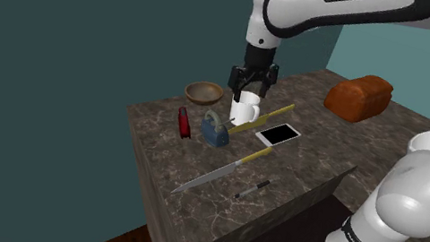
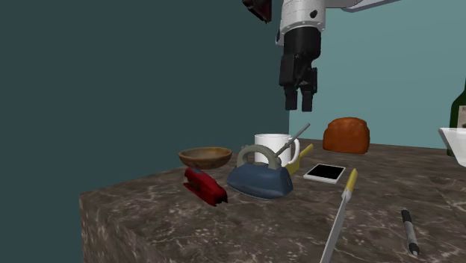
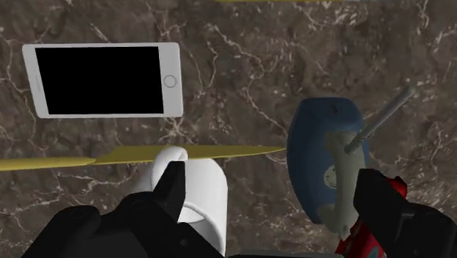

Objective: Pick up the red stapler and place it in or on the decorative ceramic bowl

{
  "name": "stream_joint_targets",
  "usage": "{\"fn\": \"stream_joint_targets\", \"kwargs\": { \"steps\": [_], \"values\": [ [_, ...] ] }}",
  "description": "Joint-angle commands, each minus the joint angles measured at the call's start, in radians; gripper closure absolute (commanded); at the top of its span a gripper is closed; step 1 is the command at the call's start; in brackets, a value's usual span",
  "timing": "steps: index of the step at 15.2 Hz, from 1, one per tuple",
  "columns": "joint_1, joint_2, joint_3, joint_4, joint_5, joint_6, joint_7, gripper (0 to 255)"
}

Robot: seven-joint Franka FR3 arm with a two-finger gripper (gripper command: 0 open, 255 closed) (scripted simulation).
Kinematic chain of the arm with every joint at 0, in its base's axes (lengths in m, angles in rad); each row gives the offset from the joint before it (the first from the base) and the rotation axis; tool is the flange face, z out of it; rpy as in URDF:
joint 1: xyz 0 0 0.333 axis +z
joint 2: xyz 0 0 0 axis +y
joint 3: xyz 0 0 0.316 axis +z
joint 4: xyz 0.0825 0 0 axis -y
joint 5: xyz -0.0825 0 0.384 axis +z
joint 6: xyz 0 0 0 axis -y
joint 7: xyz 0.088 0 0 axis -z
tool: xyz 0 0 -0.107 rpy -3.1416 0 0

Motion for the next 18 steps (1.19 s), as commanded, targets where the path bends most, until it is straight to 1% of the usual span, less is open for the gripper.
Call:
{"fn": "stream_joint_targets", "kwargs": {
  "steps": [1, 5, 9, 13, 17, 18],
  "values": [
    [-0.002, 0.076, 0.025, 0.046, -0.001, 0.023, 0.062, 0],
    [-0.004, 0.239, 0.065, 0.157, -0.019, 0.058, 0.180, 0],
    [0.004, 0.407, 0.089, 0.291, -0.050, 0.074, 0.296, 0],
    [0.026, 0.581, 0.094, 0.451, -0.087, 0.068, 0.403, 0],
    [0.056, 0.751, 0.085, 0.630, -0.117, 0.042, 0.491, 0],
    [0.057, 0.753, 0.084, 0.619, -0.117, 0.054, 0.492, 0]
  ]
}}
